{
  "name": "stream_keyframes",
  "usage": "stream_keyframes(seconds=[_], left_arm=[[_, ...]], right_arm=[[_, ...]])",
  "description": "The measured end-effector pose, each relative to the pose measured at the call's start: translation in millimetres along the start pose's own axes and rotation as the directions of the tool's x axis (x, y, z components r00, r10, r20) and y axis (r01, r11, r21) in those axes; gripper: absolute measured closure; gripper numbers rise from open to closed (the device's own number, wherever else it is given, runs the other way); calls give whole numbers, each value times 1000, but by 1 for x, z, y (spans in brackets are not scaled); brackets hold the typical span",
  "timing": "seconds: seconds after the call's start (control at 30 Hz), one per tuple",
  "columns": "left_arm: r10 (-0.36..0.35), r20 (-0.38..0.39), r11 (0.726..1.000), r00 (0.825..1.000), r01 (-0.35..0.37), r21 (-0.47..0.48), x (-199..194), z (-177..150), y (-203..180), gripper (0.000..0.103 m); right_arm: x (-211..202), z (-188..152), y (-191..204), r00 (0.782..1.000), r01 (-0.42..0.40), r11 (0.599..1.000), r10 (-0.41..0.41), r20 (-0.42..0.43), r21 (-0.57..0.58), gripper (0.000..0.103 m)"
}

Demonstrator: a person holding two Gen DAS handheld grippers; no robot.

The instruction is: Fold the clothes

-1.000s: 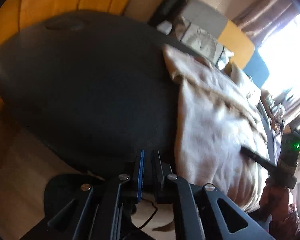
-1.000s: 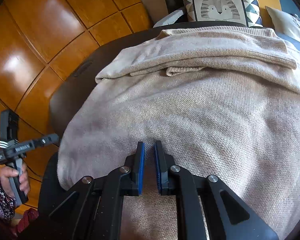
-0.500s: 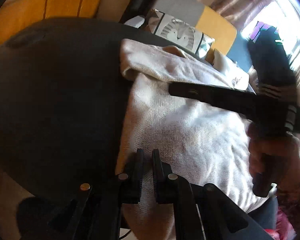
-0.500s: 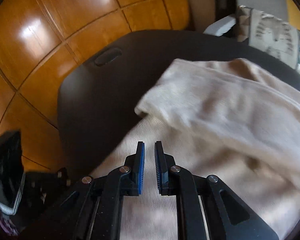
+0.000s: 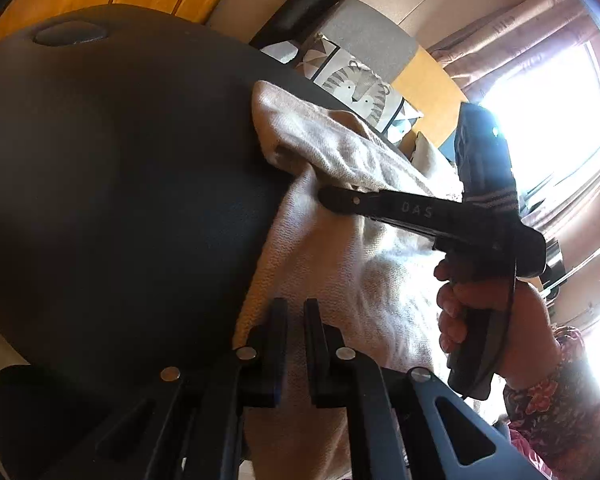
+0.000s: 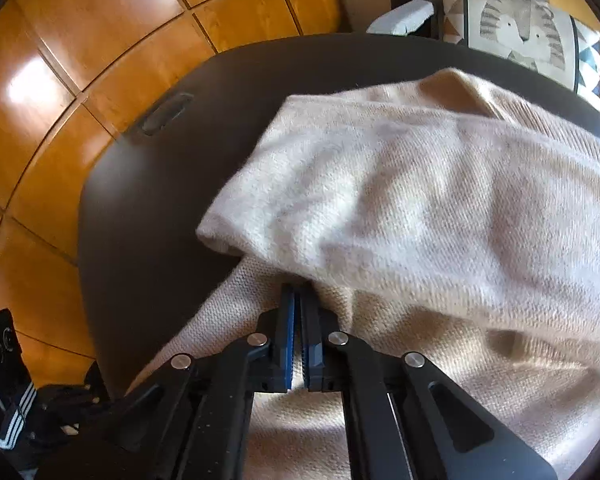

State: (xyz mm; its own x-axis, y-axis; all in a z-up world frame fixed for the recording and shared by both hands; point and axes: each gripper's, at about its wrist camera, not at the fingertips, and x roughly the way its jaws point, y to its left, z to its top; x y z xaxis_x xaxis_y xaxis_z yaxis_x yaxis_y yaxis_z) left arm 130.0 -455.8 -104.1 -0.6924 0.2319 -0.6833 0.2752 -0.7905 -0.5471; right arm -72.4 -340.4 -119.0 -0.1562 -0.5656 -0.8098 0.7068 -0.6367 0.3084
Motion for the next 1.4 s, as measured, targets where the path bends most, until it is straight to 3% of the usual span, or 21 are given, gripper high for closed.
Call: stream_keyframes(seconds=[0.1,0.27,0.57,0.63,0.73,0.8,0.9,1.0,1.1,1.23,1.4], left_arm=[[-2,5,1000,1000,2,9,3,0,2,96],[67,20,994,998,-68,87,7,8,-5,96],[131,-4,985,991,-130,114,26,51,6,96],[137,-10,983,990,-135,124,28,55,7,96],[143,-9,982,990,-141,128,26,54,6,96],[148,-4,982,989,-146,123,24,53,5,96],[154,4,981,988,-153,115,21,52,3,96],[144,73,975,987,-154,161,13,53,-16,96],[64,100,968,993,-86,237,7,49,-50,96],[1,31,941,1000,-11,337,30,38,-103,95],[-10,-97,909,995,49,413,77,11,-162,95]], right_arm=[[7,7,8,1000,-1,1000,1,3,-23,102],[22,24,14,999,34,998,-33,25,-55,103],[37,57,9,994,100,993,-97,55,-57,103],[32,58,10,995,94,995,-92,41,-46,98],[1,40,20,998,39,998,-37,50,-49,97],[-27,14,31,997,22,996,-15,79,-87,88],[-76,-44,24,992,72,994,-62,111,-84,83],[-117,-89,-8,985,105,994,-109,131,40,83],[-171,-133,-65,967,120,956,-174,188,268,83],[-235,-185,-146,932,85,833,-260,251,547,83],[-251,-220,-222,927,-86,708,-201,317,701,83]])
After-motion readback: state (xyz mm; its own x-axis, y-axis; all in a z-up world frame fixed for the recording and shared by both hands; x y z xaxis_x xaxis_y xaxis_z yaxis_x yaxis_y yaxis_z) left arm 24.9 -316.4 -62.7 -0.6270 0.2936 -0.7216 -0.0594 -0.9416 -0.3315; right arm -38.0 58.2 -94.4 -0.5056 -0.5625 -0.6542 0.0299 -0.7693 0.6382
